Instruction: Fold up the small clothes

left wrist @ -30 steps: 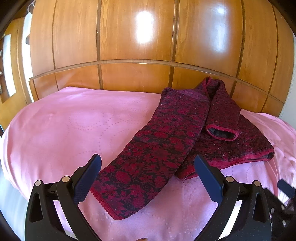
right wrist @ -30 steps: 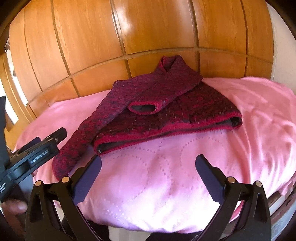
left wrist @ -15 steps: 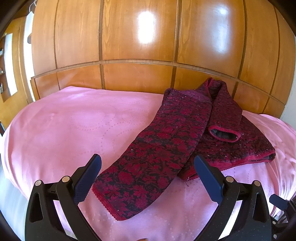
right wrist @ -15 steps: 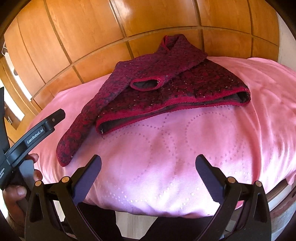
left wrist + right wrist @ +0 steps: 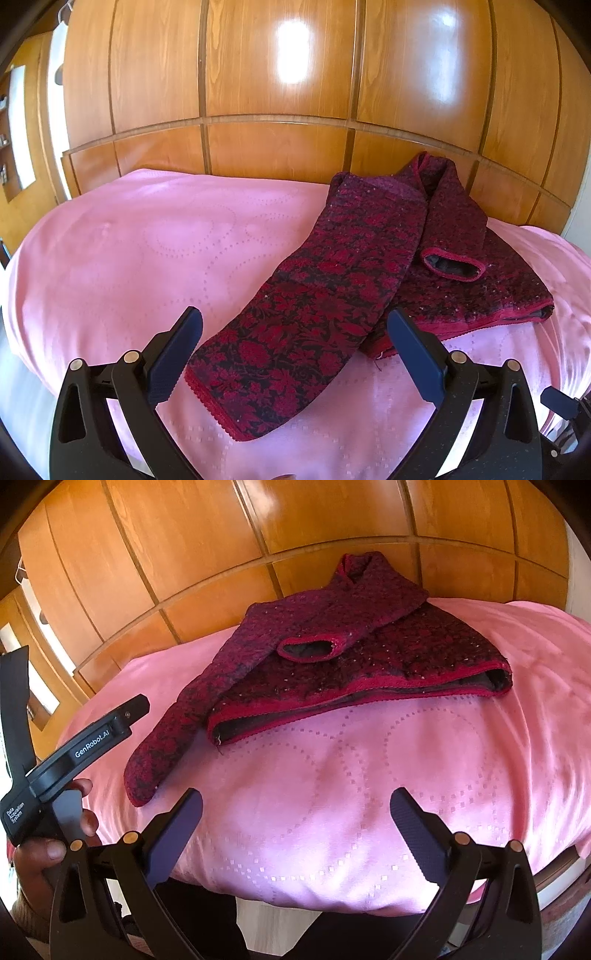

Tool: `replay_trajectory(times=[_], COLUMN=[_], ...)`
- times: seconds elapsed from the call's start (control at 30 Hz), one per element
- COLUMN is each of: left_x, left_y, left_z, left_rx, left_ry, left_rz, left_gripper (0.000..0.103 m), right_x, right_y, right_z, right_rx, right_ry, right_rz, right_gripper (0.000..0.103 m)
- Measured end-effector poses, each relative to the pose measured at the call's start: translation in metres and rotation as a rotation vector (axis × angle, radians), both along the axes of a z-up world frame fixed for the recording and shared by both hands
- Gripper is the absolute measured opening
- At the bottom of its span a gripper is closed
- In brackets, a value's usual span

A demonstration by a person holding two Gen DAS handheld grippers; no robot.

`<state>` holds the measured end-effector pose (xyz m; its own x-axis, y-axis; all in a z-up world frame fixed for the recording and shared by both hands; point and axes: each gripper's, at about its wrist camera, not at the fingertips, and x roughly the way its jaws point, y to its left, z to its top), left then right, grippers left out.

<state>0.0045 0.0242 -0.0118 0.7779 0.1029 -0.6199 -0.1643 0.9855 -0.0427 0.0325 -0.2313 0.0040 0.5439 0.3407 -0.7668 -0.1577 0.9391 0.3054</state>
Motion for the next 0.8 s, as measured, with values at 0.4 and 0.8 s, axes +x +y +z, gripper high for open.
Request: replay_trajectory(times=[0.4, 0.8], left_x=[0.015, 0.018], left_y=[0.001, 0.015], left_z=[-0.015, -0.045], left_rx=[0.023, 0.125], left_ry=[0.053, 0.119], left_rz=[-0.033, -0.190], left_gripper=[0.099, 0.096], right_x=[0.015, 0.108], right_y=[0.000, 0.005], right_z=[-0.008, -0.001], right_rx=[-0.023, -0.197], right_ry=[0.013, -0.141], right_rz=[0.018, 0.060], right_gripper=[0.101, 0.094])
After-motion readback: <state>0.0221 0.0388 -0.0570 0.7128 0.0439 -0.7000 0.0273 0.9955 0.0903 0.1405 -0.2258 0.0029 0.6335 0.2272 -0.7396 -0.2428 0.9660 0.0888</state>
